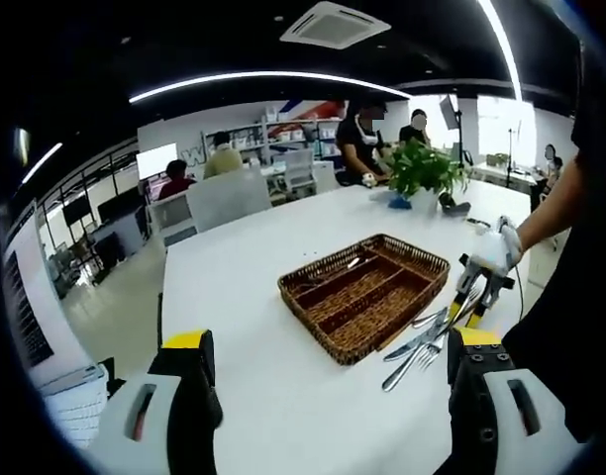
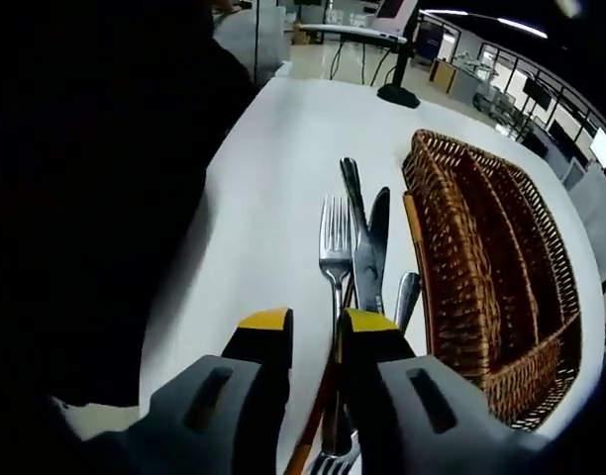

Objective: Arrange the knives, forks, and spoons in their matching storage slots by inserting each utensil handle-first until every utensil is classified and aligned in the correct compartment

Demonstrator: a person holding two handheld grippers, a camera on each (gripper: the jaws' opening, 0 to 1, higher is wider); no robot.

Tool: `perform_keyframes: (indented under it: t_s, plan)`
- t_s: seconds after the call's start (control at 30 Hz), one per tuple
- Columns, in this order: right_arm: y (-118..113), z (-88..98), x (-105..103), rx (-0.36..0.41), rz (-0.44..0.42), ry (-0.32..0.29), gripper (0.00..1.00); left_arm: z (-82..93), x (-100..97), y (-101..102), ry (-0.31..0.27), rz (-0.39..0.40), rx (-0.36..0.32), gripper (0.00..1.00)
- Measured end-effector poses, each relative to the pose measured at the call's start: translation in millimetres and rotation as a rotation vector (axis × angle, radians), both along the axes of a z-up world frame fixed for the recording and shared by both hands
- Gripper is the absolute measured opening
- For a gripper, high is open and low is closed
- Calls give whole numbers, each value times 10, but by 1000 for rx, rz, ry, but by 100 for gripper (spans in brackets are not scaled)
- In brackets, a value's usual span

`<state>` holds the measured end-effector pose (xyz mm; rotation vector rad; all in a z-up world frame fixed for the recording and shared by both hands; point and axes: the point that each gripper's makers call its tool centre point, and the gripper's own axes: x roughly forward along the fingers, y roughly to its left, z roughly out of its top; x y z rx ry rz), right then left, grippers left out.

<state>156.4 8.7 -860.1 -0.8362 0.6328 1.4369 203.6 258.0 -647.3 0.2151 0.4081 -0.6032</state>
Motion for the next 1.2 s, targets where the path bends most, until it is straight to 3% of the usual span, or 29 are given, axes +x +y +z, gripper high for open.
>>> perform_keyframes:
  t_s: [0.37,0.9,1.2]
  plan:
    - [20,-21,43,-18,13,-28,16,94,-2,-42,-11,-12,16,100]
    - [31,-48,91,-61,56,-21,6,132,-8,-34,-23,-12,26,100]
    - [64,-79,65,-68,82,24,5,158,-19,21,-28,5,22,100]
